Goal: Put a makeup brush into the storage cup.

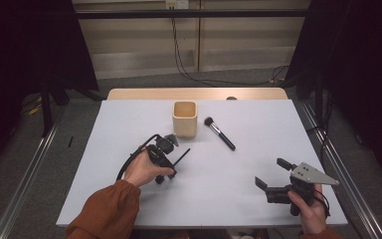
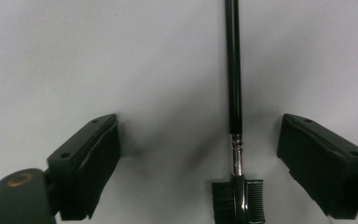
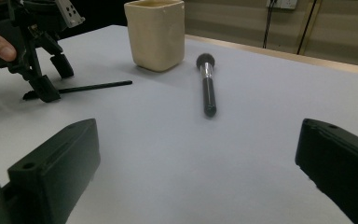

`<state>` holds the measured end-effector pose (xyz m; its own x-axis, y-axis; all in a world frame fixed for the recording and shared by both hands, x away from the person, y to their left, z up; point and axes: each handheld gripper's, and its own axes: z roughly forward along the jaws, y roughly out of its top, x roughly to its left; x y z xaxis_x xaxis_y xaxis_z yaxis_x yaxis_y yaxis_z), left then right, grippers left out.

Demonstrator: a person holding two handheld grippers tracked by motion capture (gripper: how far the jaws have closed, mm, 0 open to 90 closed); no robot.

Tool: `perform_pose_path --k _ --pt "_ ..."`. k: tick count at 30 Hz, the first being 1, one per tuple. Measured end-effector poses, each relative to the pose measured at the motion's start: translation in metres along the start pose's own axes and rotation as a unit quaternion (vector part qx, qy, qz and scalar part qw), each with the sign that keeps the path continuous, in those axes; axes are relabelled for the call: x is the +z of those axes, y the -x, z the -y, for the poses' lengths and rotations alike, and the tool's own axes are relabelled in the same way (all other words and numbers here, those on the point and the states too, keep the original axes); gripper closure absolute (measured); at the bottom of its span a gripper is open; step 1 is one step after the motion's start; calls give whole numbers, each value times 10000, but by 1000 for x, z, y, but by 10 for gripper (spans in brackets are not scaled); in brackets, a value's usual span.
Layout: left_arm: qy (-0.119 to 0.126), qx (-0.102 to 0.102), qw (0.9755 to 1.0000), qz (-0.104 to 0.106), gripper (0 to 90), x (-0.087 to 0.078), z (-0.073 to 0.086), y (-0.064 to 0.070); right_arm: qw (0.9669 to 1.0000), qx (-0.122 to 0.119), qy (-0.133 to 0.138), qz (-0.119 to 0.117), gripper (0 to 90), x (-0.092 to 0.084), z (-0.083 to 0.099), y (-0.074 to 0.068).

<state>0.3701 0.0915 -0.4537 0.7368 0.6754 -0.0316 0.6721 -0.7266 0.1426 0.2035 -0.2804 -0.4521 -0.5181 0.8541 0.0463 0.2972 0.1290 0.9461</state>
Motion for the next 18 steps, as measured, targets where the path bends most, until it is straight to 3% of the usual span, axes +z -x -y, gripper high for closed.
perform_pose_path --k 5,17,18 --pt "-6 61 10000 -3 378 -6 -1 2 10000 11 -9 3 0 0 0 0" --pt "-38 224 9997 85 673 -8 -6 10 10000 -25 -32 -73 0 2 0 -1" --pt "-35 275 9996 80 732 -8 -5 11 10000 -24 -35 -79 0 2 0 -1"
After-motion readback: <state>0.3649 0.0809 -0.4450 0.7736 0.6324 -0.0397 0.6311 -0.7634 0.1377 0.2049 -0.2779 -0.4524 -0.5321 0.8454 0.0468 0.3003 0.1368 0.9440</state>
